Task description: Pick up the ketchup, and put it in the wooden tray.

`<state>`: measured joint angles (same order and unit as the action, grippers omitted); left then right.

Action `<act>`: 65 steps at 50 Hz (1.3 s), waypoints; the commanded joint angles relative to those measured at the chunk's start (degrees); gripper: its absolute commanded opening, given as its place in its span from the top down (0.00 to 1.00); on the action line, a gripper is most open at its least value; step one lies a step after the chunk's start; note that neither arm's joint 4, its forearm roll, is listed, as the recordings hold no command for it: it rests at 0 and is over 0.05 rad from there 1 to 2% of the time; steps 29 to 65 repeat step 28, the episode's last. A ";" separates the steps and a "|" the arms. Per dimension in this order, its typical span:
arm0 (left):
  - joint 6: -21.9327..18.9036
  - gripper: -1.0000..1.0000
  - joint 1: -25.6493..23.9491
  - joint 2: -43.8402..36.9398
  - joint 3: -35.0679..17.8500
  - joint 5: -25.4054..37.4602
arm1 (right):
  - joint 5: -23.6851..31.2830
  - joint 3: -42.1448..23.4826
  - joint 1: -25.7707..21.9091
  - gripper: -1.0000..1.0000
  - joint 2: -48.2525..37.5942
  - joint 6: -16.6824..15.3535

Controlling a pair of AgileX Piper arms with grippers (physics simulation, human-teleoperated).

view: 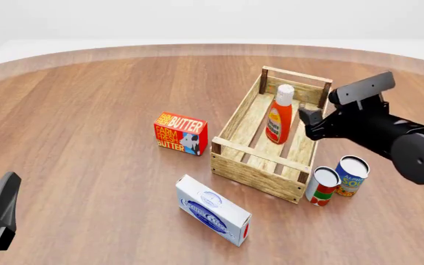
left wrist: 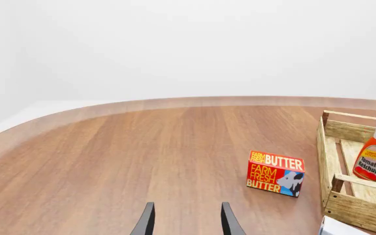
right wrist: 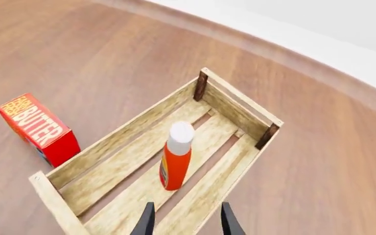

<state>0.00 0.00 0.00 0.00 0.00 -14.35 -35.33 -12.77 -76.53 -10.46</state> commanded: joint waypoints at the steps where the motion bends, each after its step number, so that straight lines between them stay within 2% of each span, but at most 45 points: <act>1: 0.00 0.00 0.00 0.00 0.00 0.00 | -4.56 7.55 1.55 0.00 4.30 0.80; 8: 0.00 0.00 0.00 0.00 0.00 0.00 | -7.19 13.53 2.43 0.00 8.10 1.81; 19: 0.00 0.00 0.00 0.00 0.00 0.00 | -4.42 20.80 4.43 0.00 20.11 2.52; 24: 0.00 0.00 0.00 0.00 0.00 0.00 | -1.72 24.09 4.80 0.00 26.67 3.34; 27: 0.00 0.00 0.00 0.00 0.00 0.00 | 2.78 26.49 5.44 0.00 33.84 4.29; 65: 0.00 0.00 0.00 0.00 0.00 0.00 | 2.93 26.48 5.44 0.00 33.98 4.29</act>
